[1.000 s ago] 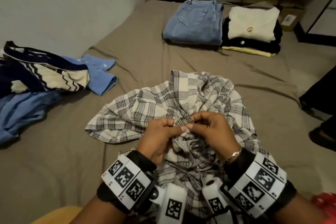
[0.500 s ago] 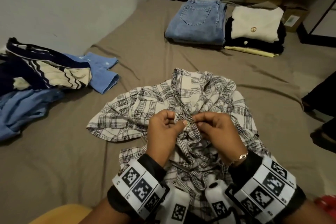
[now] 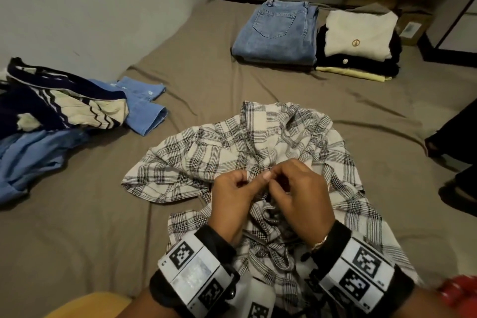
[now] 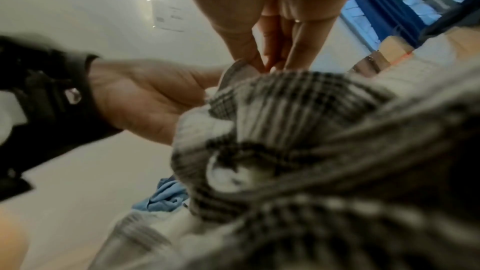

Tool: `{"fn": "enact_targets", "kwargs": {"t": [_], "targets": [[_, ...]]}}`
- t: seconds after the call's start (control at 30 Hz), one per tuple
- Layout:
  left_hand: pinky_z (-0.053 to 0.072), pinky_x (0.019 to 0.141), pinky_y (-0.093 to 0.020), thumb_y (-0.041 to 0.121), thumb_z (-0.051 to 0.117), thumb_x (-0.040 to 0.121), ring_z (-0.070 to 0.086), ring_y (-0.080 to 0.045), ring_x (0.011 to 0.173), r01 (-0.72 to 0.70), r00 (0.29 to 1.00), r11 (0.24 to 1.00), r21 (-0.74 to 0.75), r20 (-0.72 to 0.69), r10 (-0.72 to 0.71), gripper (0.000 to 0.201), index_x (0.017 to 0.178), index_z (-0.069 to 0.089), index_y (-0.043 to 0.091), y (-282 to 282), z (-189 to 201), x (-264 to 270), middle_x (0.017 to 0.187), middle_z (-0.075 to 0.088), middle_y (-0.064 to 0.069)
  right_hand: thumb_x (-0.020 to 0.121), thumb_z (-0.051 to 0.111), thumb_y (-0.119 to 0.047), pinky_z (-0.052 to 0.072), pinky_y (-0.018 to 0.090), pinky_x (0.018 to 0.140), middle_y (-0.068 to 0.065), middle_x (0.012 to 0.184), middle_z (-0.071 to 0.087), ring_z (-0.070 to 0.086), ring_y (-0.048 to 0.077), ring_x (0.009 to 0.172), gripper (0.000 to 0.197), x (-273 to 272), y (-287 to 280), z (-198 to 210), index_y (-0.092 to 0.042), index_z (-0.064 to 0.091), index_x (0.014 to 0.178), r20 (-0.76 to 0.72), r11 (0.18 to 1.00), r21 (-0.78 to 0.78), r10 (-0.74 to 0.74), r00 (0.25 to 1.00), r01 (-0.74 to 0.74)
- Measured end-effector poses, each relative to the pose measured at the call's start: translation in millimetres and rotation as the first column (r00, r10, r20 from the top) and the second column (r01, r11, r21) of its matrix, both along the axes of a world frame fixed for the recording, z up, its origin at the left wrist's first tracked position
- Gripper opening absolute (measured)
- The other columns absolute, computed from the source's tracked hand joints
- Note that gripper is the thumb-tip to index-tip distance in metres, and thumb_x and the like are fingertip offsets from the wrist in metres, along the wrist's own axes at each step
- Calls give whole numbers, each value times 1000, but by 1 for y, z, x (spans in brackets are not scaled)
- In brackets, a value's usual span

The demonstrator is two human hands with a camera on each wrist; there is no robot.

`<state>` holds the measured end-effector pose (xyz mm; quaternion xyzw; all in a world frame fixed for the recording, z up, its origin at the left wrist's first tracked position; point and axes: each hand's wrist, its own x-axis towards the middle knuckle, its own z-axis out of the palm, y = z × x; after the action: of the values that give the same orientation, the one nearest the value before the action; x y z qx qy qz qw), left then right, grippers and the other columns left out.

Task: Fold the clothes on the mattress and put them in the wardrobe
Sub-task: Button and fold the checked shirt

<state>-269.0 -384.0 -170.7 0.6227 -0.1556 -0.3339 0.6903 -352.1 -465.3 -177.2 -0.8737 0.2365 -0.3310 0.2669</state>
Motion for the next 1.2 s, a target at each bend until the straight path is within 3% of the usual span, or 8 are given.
{"fn": "enact_targets", "kwargs": {"t": [0.17, 0.47, 0.67, 0.8, 0.9, 1.03, 1.13, 1.2], "targets": [[42, 46, -13, 1, 61, 84, 49, -8, 49, 0, 994, 1000, -2, -108, 0, 7, 82, 57, -4, -1, 0, 1, 61, 49, -9, 82, 50, -24, 34, 19, 56, 0, 72, 57, 52, 13, 56, 17, 0, 2, -2, -10, 59, 77, -48, 987, -163, -3, 999, -5], [42, 49, -14, -4, 55, 87, 43, -14, 57, 60, 998, 998, 18, -32, -59, 7, 86, 53, -11, -1, -3, 5, 74, 42, -17, 85, 62, -19, 46, 28, 56, -10, 67, 57, 55, 9, 60, 9, -1, -9, 5, -15, 63, 77, -32, 965, 252, 75, 997, -65], [50, 46, -21, -3, 48, 91, 61, -13, 48, 226, 941, 974, -31, -251, -227, 14, 94, 56, -13, 5, 15, 6, 65, 63, -16, 85, 56, 1, 48, 14, 51, -5, 58, 61, 57, 3, 52, 11, -10, -21, 17, -4, 60, 77, 212, 421, 866, 176, 961, -268], [36, 45, -18, 23, 59, 89, 45, -5, 42, 386, 816, 743, 547, 174, -552, 32, 84, 59, -9, 21, 16, 29, 62, 50, -9, 87, 60, -15, 49, 19, 60, 2, 72, 69, 63, 7, 62, 13, -23, -58, 39, -6, 68, 80, -286, 726, 660, 480, 829, -193], [42, 55, -16, 25, 53, 93, 53, 0, 55, 68, 763, 862, 503, 530, -370, 24, 79, 62, 8, 5, 39, 65, 67, 59, 5, 90, 56, -17, 46, 25, 66, 2, 77, 67, 59, 8, 65, 15, 1, -93, 64, -5, 66, 88, -384, 921, 371, 268, 884, -118], [47, 62, -25, 4, 46, 94, 56, -6, 56, 66, 797, 883, 464, 508, -327, 23, 75, 58, 8, -48, 32, 109, 65, 60, -1, 90, 57, -24, 46, 30, 72, 8, 83, 66, 64, 21, 77, 11, 83, -95, 57, -13, 62, 92, -454, 980, 145, 190, 870, -138], [51, 69, -39, -3, 42, 90, 62, -29, 70, 68, 852, 800, 596, 382, -357, 26, 72, 51, 13, -78, -5, 127, 71, 59, -11, 85, 59, -48, 44, 38, 88, 15, 121, 55, 53, 31, 113, 56, 116, -85, 24, -7, 49, 122, -704, 997, -68, -15, 710, -46], [49, 81, -44, 4, 49, 89, 62, -39, 95, 32, 832, 734, 678, 389, -396, 9, 86, 53, 13, -89, -21, 133, 90, 61, -19, 90, 55, -34, 45, 39, 92, 14, 128, 51, 50, 30, 118, 48, 115, -90, 8, -8, 43, 129, -763, 984, -177, -130, 633, -12]]}}
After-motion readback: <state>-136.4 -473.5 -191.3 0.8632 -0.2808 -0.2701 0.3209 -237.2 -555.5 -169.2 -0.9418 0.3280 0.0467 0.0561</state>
